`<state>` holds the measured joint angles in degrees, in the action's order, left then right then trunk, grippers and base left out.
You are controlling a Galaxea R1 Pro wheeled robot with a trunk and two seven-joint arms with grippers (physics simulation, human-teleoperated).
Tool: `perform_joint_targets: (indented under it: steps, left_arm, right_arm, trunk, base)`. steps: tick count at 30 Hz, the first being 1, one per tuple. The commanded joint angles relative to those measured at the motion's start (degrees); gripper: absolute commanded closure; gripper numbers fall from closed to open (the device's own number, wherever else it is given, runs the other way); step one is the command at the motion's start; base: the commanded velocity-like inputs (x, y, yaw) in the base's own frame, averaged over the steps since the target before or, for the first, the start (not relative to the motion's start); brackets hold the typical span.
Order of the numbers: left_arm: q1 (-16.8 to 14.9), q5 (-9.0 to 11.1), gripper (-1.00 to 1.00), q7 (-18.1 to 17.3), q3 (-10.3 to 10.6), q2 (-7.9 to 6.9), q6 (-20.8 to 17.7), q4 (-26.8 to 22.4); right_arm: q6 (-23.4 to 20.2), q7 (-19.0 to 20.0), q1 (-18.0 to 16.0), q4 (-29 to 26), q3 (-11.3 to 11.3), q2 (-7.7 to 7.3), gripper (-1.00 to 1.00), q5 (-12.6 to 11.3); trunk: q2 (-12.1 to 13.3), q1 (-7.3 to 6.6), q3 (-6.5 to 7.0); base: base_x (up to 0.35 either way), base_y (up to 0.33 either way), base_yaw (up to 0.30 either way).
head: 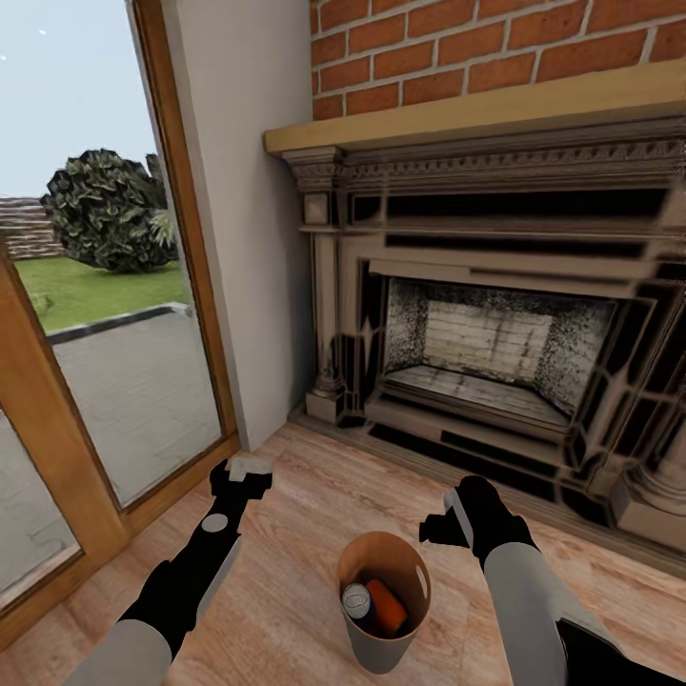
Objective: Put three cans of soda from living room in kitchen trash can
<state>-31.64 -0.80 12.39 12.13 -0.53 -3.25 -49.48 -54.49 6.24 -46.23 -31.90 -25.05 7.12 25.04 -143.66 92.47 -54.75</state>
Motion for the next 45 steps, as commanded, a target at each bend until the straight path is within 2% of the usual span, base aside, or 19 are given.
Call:
perform_joint_targets:
  steps: [1,17,31,45]
  left_arm:
    - [0.0,0.0,-1.0,0.0,0.0,0.0,0.0,0.0]
    - [0.0,0.0,-1.0,0.0,0.0,0.0,0.0,0.0]
    - [0.0,0.0,-1.0,0.0,0.0,0.0,0.0,0.0]
    - [0.0,0.0,-1.0,0.0,0.0,0.0,0.0,0.0]
  right_arm:
    - [0.0,0.0,0.0,0.0,0.0,0.0,-1.0,0.0]
    - [0.0,-0.9,0.0,0.0,0.1,0.1,-1.0,0.3]
    - [0.0,-1.0,0.0,-0.1,0.1,0.09,-1.0,0.3]
    - [0.0,-1.0,0.0,0.0,0.1,0.09,-1.0,0.3]
  trunk:
    - [0.0,-0.02,0.23]
    - [0.2,-0.43,3.69]
    - [0.5,-0.81,5.65]
    - [6.1,-3.89,6.89]
  base:
    - [0.0,0.0,0.0]
    - [0.0,0.0,0.0]
    - [0.0,0.0,0.0]
    - [0.0,0.0,0.0]
